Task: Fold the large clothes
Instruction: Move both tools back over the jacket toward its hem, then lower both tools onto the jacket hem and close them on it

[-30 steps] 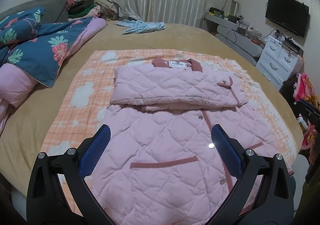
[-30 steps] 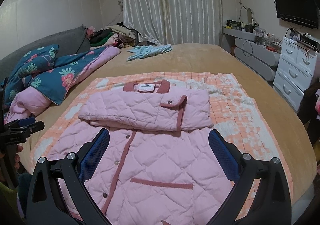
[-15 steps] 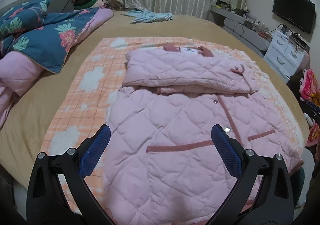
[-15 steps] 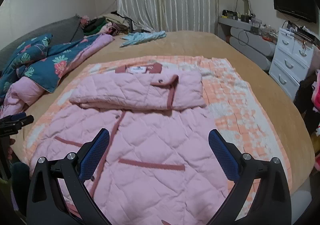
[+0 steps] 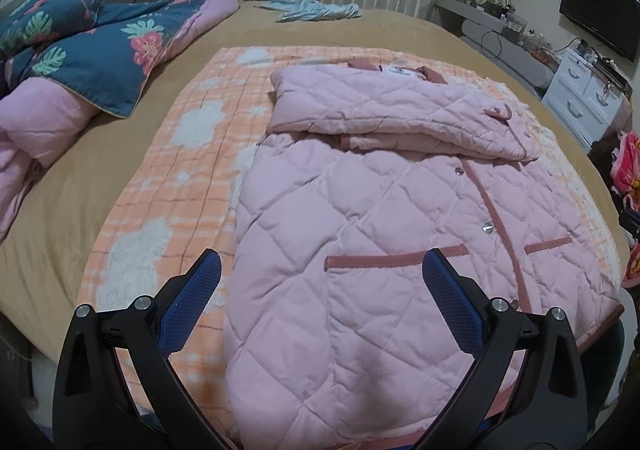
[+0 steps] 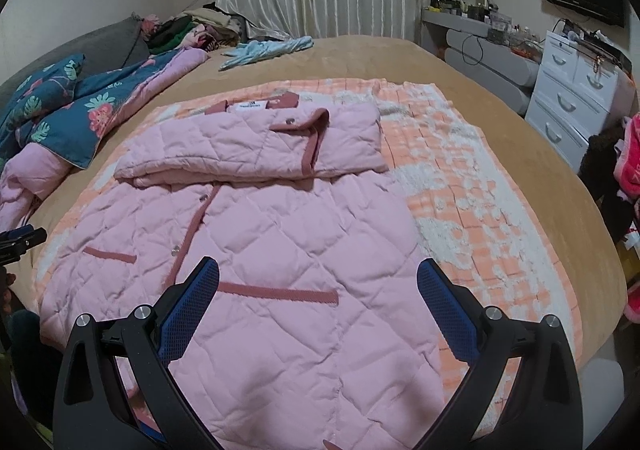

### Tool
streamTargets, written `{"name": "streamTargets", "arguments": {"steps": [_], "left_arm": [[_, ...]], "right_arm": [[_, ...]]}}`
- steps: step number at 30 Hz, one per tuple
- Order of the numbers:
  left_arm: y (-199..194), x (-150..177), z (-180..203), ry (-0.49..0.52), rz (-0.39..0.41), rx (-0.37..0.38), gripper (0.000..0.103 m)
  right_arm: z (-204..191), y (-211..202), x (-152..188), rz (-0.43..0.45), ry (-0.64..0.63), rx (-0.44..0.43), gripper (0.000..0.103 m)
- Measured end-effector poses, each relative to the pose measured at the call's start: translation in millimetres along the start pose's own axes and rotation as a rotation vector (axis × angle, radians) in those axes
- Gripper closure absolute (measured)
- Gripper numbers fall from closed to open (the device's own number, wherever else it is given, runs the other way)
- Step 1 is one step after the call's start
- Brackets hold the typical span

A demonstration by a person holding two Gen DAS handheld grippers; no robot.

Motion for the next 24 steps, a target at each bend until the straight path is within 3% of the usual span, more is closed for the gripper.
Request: {"name": "streamTargets", "arguments": {"steps": [15,24], "left_arm": [[23,29,-13,-0.01,-0.084,-0.016,0.008],[34,50,-37,-0.067,-0.155,-0.013,0.008]], "right_arm": [[21,16,21,-0.065,0.018,0.017,0.004],[28,22,29,-0.093,0.021,0.019,0.004]]}}
Point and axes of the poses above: each gripper's, at about its wrist camera, not at the fingertips, and y roughly the way its jaws point, z to its right, x to its underside, the point moved 3 cm from there along y, roughly the way its jaws point, and after that the axes turned 4 degrees about -x, right-handed, at the moved point
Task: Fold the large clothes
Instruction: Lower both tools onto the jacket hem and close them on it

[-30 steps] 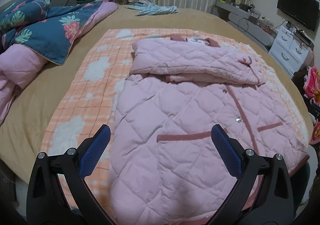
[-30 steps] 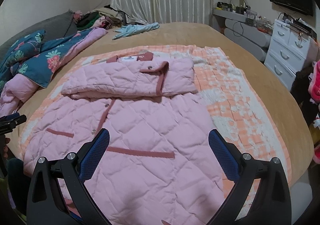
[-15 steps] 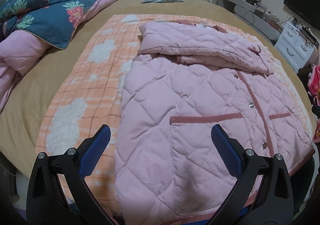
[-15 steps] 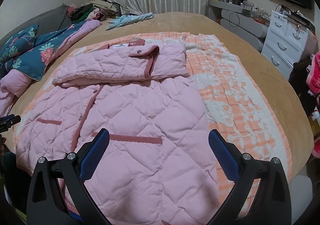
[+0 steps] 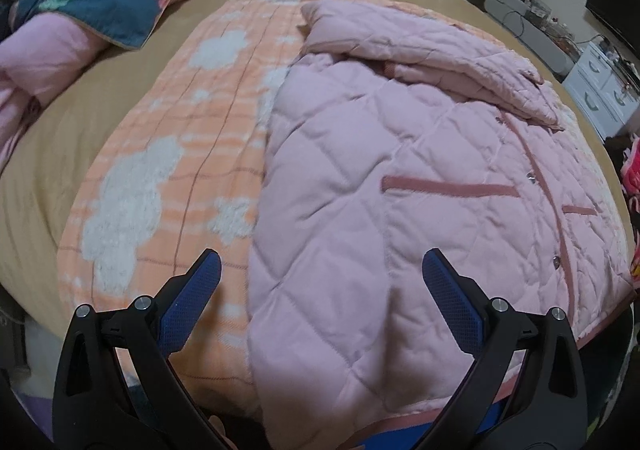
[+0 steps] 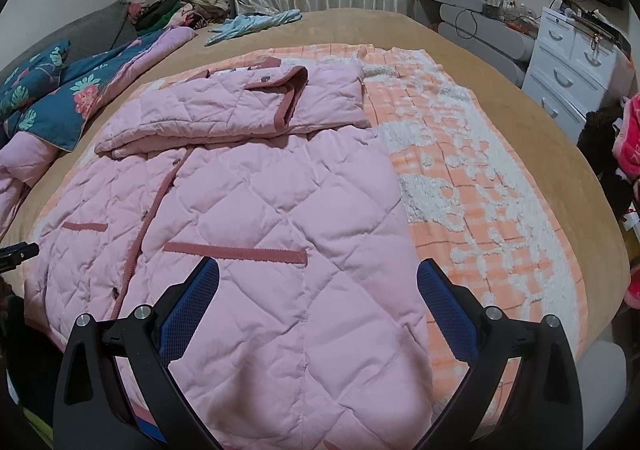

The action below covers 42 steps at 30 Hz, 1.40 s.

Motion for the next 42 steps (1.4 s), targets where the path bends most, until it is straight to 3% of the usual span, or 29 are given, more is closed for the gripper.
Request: {"name": "streamTargets", "arguments": {"steps": [8,19,28,42], "left_arm": [[12,16,-9,-0.014,-0.053,-0.004,0.008],[24,33,-2,-0.019,-0.118,0.071,0.008],[24,40,-4,-0.035,-0.128,0.09,0.008],[16,57,-6,-0.025,-0.143,0.116,0.008]], "right_arm": [[11,7,15,-0.061,0.025,0.004,0.004],[35,10,49,-0.179,0.064,0.004,0.004],[40,8,70,-0.249,0.061,-0.014,0.004],[37,12,94,-0.363,0.07,-0.12,0.007]]}}
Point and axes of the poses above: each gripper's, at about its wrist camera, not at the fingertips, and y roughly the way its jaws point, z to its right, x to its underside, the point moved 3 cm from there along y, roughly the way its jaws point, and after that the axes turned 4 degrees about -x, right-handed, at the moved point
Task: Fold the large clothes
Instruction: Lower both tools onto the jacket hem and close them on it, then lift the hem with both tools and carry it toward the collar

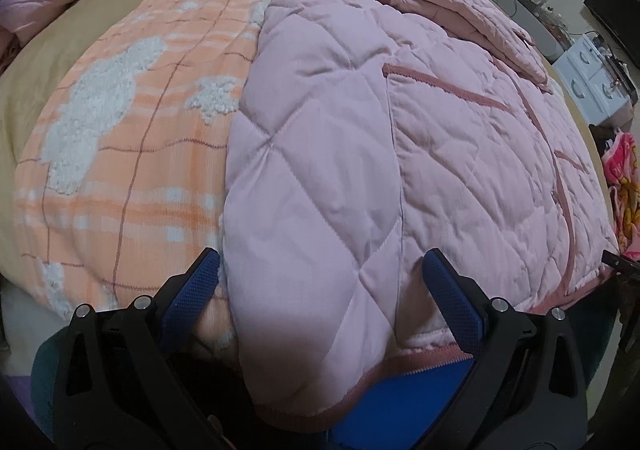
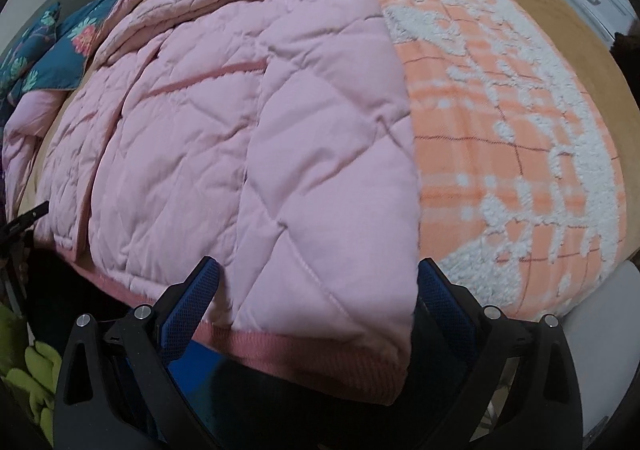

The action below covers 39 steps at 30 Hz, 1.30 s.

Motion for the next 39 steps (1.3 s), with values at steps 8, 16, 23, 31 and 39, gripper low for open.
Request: {"name": "streamTargets", "arguments": {"steps": [8,16,23,31,39], "left_arm": [[-7,10,1,0.047,-0.006,0.02,0.008],[-5,11,8,0.063,-0.011,0.039,0.018],[-16,11,14,0.087,0.024,0.051,0.082],[-45,-10,36,0.159,0.152,0.031,0.096],[-75,-39,45,0.157,0.25,0.062,0.096]], "right_arm": [[-8,-21,5,0.091,-0.03,-0.103,0.071],[-31,-72,-22,0.322,-0.102,-0.212,0.078],[-38,-73,-42,0.377,-0.085,-0.238,0.078],[-34,-86,-43,0.439,-0.05,-0.258,0.081],[-37,-106,-51,0.504,-0.038,-0.284,0.083]]}}
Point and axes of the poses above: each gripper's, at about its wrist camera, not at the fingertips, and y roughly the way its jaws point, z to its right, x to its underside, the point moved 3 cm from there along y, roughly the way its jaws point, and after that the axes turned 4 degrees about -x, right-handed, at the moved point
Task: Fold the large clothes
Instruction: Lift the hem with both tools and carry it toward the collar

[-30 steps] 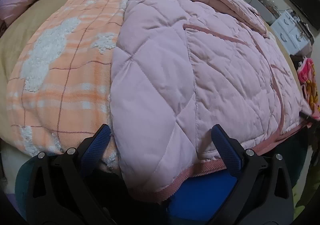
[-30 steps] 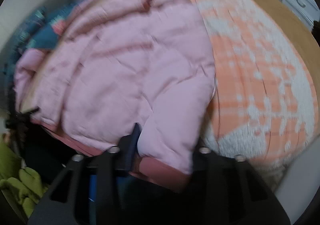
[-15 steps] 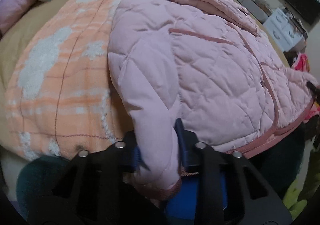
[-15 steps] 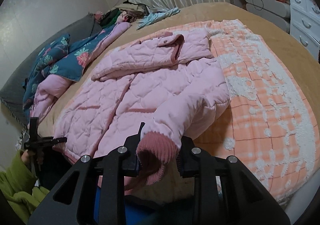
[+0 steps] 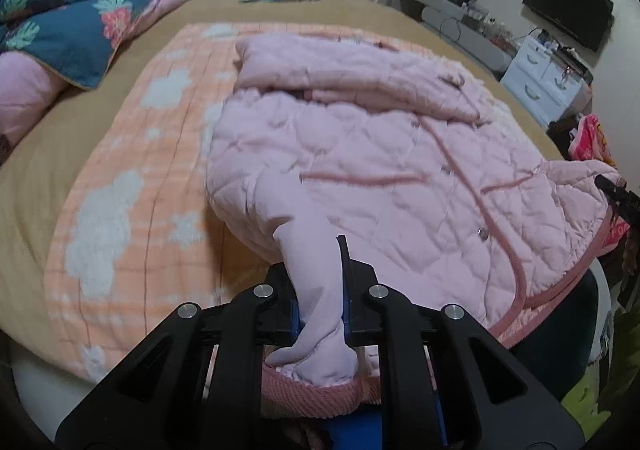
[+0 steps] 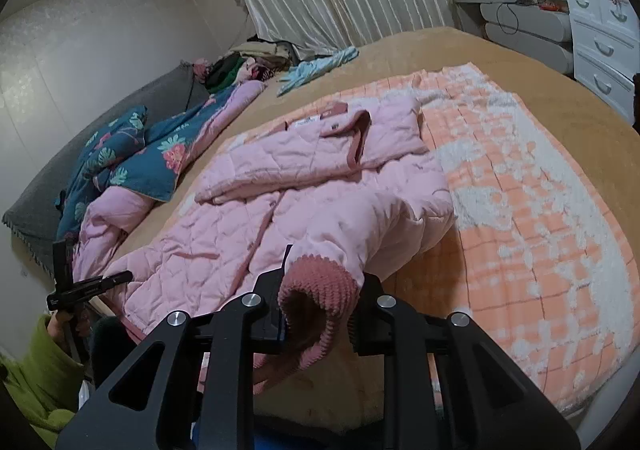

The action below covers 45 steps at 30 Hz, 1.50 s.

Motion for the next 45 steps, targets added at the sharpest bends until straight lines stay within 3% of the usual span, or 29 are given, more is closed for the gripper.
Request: {"name": "streamTargets", "arguments": {"steps": [32,45], "left_arm": [[-24,-82,24,0.02,0.197,0.001,0.096],[-35,-132,17,-0.015,0.278,0.009,0.097]], "right_arm": [[1,-9,-58,0.101,0.062,-0.029,0.084],[2,-10,-107,0.151,0.083,-0.038,0.085]]}}
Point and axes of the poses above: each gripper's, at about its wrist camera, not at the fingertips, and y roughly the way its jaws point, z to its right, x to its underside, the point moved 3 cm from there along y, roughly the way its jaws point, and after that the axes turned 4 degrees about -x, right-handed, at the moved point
